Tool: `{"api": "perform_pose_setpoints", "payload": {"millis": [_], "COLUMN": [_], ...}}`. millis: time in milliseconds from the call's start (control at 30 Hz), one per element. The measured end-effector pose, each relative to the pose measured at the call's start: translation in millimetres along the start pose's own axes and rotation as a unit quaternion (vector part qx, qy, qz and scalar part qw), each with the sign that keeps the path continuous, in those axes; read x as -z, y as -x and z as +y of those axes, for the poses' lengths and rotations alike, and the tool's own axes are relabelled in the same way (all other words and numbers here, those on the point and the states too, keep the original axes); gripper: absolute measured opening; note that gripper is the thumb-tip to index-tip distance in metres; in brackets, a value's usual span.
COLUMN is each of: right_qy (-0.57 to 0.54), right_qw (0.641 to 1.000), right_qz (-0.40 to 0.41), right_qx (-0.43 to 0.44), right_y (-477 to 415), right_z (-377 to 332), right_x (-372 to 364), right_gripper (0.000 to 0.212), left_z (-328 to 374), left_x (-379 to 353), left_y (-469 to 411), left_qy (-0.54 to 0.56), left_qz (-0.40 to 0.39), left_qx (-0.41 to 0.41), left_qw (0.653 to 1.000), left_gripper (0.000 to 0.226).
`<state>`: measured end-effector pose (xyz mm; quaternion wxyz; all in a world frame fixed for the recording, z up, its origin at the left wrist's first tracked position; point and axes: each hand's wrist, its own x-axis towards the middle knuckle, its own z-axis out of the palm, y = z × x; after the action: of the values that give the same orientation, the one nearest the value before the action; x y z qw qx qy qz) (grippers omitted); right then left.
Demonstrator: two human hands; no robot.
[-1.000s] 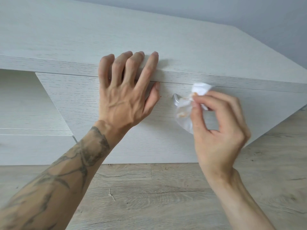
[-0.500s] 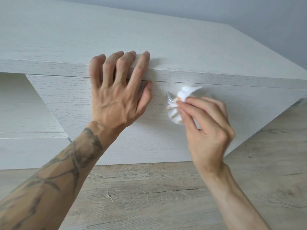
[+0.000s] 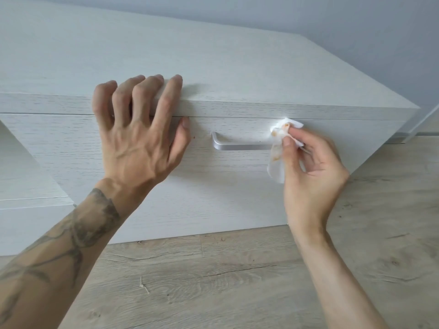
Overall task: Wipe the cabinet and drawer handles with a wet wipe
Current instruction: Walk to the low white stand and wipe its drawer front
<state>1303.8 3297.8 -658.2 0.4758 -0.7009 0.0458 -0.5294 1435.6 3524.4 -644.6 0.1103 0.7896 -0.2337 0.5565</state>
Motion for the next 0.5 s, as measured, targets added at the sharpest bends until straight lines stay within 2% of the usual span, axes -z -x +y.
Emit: {"api": "perform_pose_setpoints", "payload": {"millis": [100,233,367,500], "right_qy": [-0.044,-0.049,-0.07,-0.034], "right_qw": [0.998,0.998,0.995,0.998], "right_qz": [-0.034,-0.037,-0.044,-0.059], "right_qx": [-0.026,-0.017,-0.05,-0.009], "right_y": [7,13,6,11], "right_z": [-3,-6,-4,-8], "right_x": [-3,-2,2,2], "right_gripper": [0.024,0.027,0.028,0.026], "left_z": [0,-1,-1,-1], "left_x": [1,1,1,2], "left_y": [0,0,0,-1], "left_qy": [0.002,0.003,0.003,0.002], "left_qz": [-0.001,-0.001,-0.003,-0.008], "left_qx": [0.001,-0.002,-0.001,0.0], "left_qw": [1.0,1.0,1.0,1.0], "left_gripper": [0.053,0.052,0.052,0.052]}}
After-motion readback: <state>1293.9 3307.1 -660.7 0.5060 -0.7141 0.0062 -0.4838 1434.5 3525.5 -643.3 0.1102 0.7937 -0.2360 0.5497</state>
